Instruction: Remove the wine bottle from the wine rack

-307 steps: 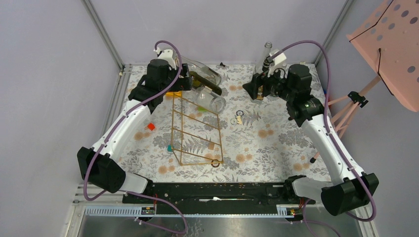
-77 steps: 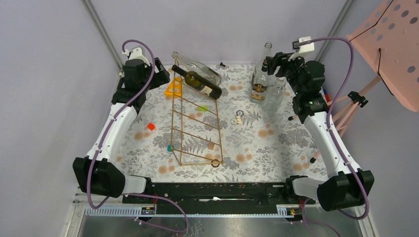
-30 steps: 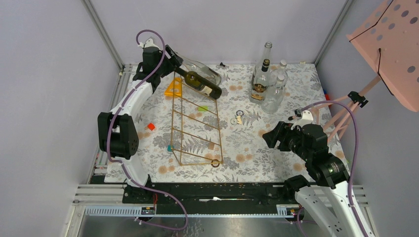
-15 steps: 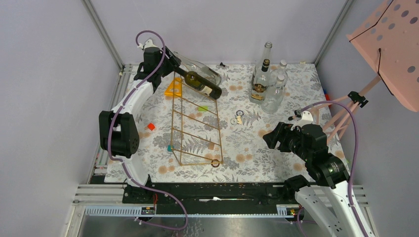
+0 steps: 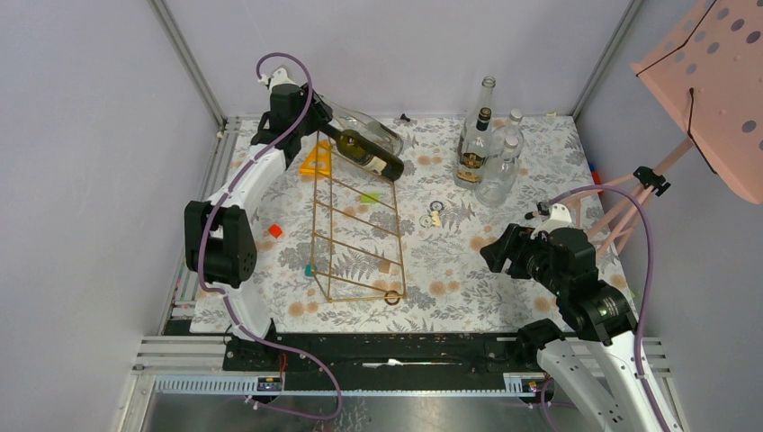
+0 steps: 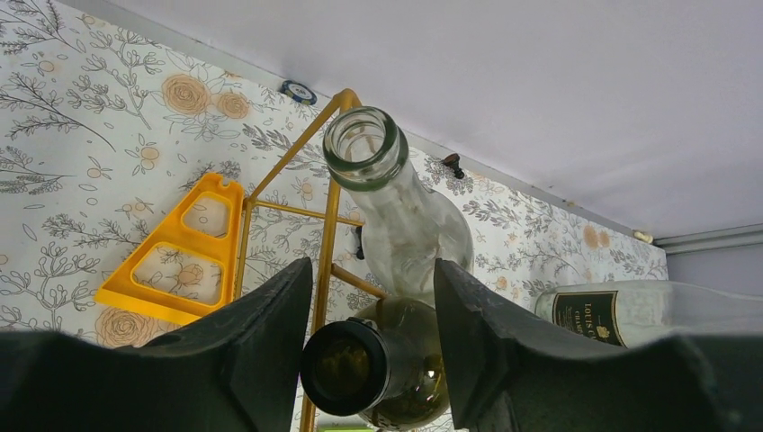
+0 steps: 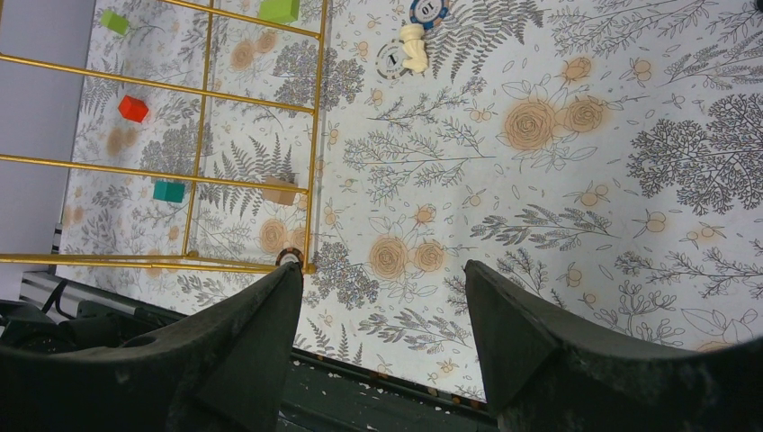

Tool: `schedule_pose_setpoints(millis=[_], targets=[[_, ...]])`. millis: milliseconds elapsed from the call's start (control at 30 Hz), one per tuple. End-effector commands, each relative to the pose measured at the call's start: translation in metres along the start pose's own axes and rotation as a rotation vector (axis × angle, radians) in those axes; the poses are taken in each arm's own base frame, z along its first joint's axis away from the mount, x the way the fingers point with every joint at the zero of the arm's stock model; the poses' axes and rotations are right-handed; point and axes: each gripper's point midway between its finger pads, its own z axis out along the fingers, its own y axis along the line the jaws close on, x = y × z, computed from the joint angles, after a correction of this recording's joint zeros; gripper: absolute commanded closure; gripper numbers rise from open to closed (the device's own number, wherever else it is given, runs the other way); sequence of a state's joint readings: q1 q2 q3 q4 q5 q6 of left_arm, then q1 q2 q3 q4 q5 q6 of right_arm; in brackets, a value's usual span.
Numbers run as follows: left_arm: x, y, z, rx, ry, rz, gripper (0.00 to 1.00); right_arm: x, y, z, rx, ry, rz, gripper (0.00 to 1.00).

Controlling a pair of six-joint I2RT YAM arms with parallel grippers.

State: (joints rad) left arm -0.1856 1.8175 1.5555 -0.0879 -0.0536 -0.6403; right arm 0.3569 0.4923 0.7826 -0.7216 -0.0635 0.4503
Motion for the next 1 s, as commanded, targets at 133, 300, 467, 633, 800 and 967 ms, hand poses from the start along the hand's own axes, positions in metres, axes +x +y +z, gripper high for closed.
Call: schedule_pose_setpoints(millis=[133,300,467,633,800,967], targets=[[-0.027,-0.021,-0.001,0.041,-0.09,0.018,0.52,-0.005,0.0,-0.004,0.006,-0.026,0.007,0.27],[-0.023,-0.022,0.0,0.039,-0.084,0.027,0.59,-0.003,-0.001,-0.003,0.009,-0.022,0.01,0.26],[-0.023,-0.028,-0.002,0.05,-0.088,0.039,0.69,-0.001,-0.003,-0.002,0.011,-0.02,0.01,0.27],[-0.026,-0.038,-0.006,0.06,-0.103,0.062,0.72,0.002,-0.005,0.0,0.017,-0.013,0.01,0.27],[-0.029,-0.05,-0.011,0.07,-0.117,0.082,0.73,0.003,-0.006,0.0,0.02,-0.012,0.011,0.27],[-0.031,-0.066,-0.016,0.093,-0.129,0.096,0.73,0.004,-0.007,0.0,0.021,-0.014,0.011,0.26]])
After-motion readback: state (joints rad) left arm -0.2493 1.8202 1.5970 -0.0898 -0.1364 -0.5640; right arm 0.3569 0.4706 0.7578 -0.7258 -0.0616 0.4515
